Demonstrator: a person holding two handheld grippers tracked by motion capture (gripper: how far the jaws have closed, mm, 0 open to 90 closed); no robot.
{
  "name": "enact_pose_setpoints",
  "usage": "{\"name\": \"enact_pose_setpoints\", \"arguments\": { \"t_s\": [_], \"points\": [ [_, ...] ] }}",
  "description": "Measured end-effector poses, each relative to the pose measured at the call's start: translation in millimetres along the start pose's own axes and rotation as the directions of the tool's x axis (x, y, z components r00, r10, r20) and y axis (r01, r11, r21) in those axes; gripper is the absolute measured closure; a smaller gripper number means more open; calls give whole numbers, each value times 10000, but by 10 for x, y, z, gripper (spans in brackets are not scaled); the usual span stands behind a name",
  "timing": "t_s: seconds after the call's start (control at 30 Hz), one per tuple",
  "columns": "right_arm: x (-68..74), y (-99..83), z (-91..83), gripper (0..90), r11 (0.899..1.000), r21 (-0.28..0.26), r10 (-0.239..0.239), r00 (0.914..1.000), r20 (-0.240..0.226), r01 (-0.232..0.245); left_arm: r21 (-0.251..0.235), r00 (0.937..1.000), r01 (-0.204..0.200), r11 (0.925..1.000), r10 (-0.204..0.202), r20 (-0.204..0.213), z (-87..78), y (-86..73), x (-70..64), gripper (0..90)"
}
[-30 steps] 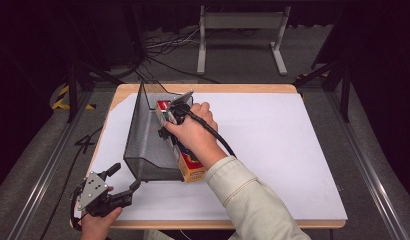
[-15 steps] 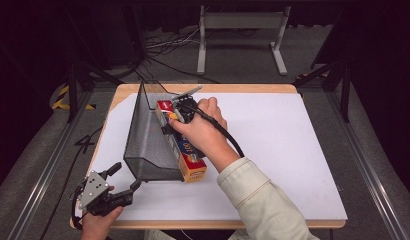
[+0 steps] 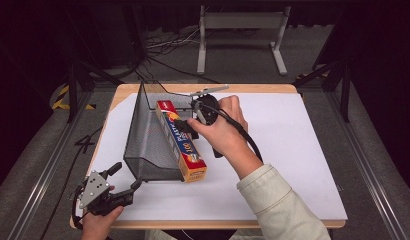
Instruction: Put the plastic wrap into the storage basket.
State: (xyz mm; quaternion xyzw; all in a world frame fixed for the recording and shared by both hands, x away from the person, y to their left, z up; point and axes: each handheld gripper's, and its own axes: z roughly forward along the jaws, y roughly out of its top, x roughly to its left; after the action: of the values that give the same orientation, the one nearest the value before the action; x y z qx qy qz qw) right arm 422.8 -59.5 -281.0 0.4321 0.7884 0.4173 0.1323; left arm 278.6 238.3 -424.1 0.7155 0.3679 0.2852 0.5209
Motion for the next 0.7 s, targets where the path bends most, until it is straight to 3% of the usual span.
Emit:
{"name": "enact_pose_setpoints", "arguments": {
  "t_s": [0.17, 0.57, 0.7],
  "points": [
    [-101, -62, -174, 175, 9965, -613, -560, 9983, 168, 570, -8, 10000, -19, 10000, 19, -3, -4, -4, 5, 205],
    [-350, -243, -597, 175, 9883, -1358, -751, 9962, -431, 687, 37, 10000, -26, 10000, 26, -6, -12, -7, 4, 205],
    [-492, -386, -788, 175, 9841, -1558, -920, 9951, -366, 852, 82, 10000, -13, 10000, 12, 9, -6, -8, 1, 204]
  ]
}}
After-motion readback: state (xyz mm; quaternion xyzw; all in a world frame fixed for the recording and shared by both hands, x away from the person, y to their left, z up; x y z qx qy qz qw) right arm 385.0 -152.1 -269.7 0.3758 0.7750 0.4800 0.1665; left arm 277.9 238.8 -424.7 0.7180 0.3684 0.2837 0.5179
